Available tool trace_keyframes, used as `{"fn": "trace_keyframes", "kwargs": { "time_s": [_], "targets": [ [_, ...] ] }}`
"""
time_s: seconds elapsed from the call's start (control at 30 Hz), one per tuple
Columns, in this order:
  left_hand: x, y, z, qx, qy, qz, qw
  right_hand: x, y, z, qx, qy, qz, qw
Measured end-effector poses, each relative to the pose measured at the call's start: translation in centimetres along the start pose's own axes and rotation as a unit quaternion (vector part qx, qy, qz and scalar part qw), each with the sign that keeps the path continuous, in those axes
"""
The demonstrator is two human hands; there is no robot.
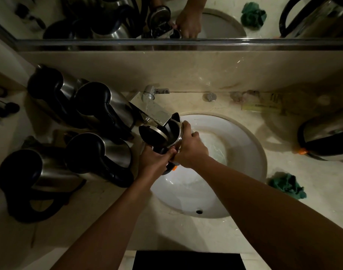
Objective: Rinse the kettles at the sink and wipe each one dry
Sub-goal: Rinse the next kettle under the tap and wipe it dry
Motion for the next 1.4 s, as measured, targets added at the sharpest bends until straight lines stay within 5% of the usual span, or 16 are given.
{"fn": "trace_keyframes", "kwargs": {
  "time_s": [1.4],
  "targets": [
    [-0.1, -1.4, -0.7, 0.009, -0.005, 0.04, 0.999, 0.7, 0.4, 0.9, 0.01, 0.022, -0.012, 1.0]
  ]
}}
Point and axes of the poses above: each hand's wrist, its own x-axis towards the middle knuckle, its own y-axis out of the back of the hand, z = x × y, the point moved 7 cm from there along x, towards the middle knuckle, and after that the axes turned 6 degrees about -z, right-handed, at the moved point
